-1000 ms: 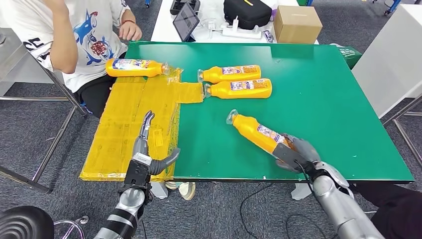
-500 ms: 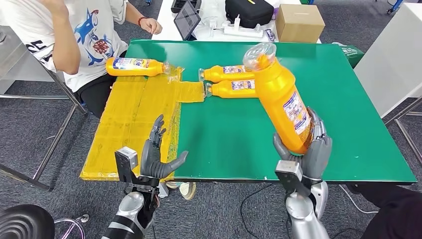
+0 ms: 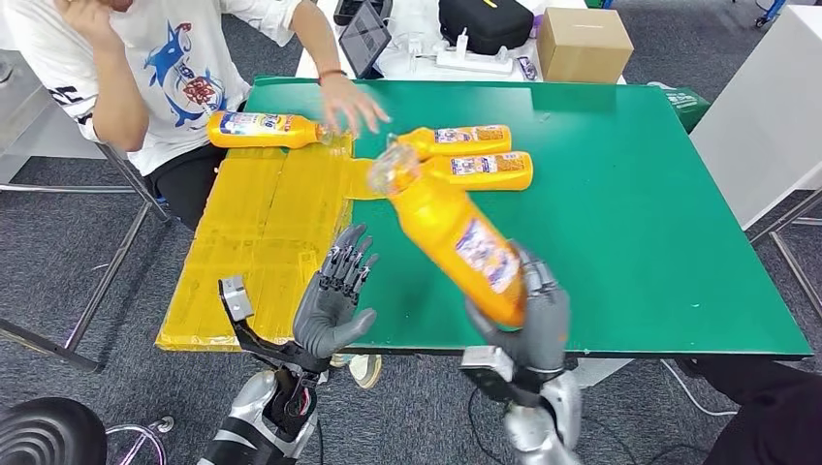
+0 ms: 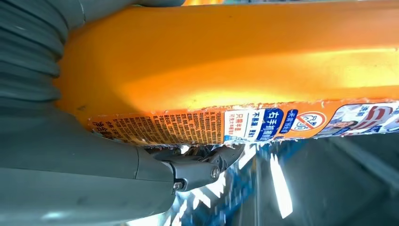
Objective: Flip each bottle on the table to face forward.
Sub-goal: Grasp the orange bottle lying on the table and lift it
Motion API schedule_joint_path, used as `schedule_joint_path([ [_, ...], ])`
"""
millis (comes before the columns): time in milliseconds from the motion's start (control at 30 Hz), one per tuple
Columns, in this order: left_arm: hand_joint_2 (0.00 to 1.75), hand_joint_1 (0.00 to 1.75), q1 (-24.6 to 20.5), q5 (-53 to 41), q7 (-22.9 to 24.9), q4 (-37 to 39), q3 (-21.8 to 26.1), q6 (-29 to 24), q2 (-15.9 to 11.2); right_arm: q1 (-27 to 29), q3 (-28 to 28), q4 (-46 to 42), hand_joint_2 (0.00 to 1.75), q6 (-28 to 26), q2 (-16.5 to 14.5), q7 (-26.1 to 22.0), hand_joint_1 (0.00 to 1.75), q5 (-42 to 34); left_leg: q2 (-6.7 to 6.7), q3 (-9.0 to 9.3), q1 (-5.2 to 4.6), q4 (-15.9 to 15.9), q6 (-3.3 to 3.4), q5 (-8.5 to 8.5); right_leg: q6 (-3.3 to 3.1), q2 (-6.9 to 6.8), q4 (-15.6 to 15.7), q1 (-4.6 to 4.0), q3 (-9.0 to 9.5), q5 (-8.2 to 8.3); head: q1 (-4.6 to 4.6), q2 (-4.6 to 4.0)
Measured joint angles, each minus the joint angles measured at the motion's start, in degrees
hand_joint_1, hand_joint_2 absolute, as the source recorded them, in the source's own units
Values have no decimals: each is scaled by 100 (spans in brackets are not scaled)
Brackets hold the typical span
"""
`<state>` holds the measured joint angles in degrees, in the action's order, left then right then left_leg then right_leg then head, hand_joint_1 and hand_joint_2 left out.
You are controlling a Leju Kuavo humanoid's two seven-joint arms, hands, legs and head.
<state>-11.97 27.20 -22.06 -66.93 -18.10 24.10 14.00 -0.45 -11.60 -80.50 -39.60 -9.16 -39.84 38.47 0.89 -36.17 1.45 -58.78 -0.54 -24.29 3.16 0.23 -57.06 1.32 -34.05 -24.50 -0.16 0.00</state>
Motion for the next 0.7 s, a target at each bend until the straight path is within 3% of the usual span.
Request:
schedule_joint_path([
  [167, 175, 0, -83, 240, 68, 149, -173, 267, -69, -126, -522, 713, 175, 0, -38, -1, 175, -188, -1, -4, 0, 1, 0, 0, 0, 1, 0, 1, -3, 0, 2, 0],
  [367, 175, 0, -271, -319, -134, 402, -392, -200, -120, -400, -1130, 1513, 175, -19, -165, -3, 175, -195, 0, -4, 0, 1, 0, 2, 0, 0, 0, 1, -3, 1, 0, 0],
  [700, 175, 0, -368, -629, -164, 590, -461, -471, -121, -585, -1430, 1941, 175, -43, -238, -14, 175, -254, -1, -5, -1, 0, 0, 1, 0, 1, 0, 1, -7, 1, 2, 0],
])
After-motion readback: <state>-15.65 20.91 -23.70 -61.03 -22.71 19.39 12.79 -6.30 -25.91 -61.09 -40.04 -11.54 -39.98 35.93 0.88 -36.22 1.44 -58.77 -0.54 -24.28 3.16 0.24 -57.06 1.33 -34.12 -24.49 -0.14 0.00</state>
